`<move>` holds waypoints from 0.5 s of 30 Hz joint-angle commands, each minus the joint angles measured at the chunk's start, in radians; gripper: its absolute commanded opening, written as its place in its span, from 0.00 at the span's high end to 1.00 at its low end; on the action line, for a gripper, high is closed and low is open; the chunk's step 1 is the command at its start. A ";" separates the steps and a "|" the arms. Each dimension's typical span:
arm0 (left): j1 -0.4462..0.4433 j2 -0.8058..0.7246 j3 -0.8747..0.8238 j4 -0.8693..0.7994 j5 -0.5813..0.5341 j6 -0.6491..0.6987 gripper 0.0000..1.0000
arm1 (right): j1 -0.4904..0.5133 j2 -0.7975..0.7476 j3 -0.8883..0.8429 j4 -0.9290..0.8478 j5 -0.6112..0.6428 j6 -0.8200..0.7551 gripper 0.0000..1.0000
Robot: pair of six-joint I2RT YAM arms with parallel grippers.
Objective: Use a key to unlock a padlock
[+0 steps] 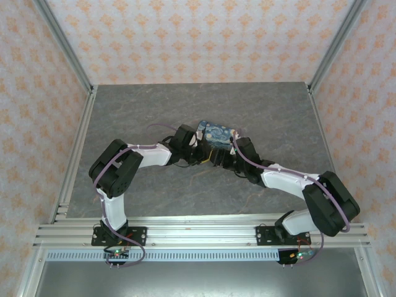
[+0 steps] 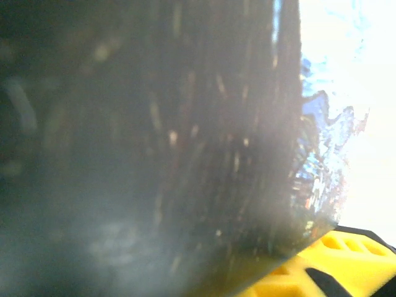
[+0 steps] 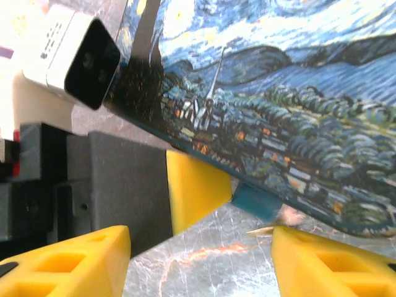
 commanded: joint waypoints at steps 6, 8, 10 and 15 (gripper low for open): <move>-0.010 -0.016 -0.045 -0.120 -0.001 -0.023 0.59 | -0.029 0.028 -0.024 0.124 0.041 0.087 0.38; -0.010 -0.033 -0.054 -0.123 -0.005 -0.022 0.54 | -0.037 0.038 -0.021 0.132 0.040 0.093 0.38; -0.010 -0.057 -0.063 -0.136 -0.016 -0.015 0.49 | -0.044 0.051 -0.014 0.140 0.038 0.096 0.38; -0.009 -0.111 -0.090 -0.164 -0.034 -0.001 0.38 | -0.071 0.087 0.011 0.144 0.029 0.089 0.38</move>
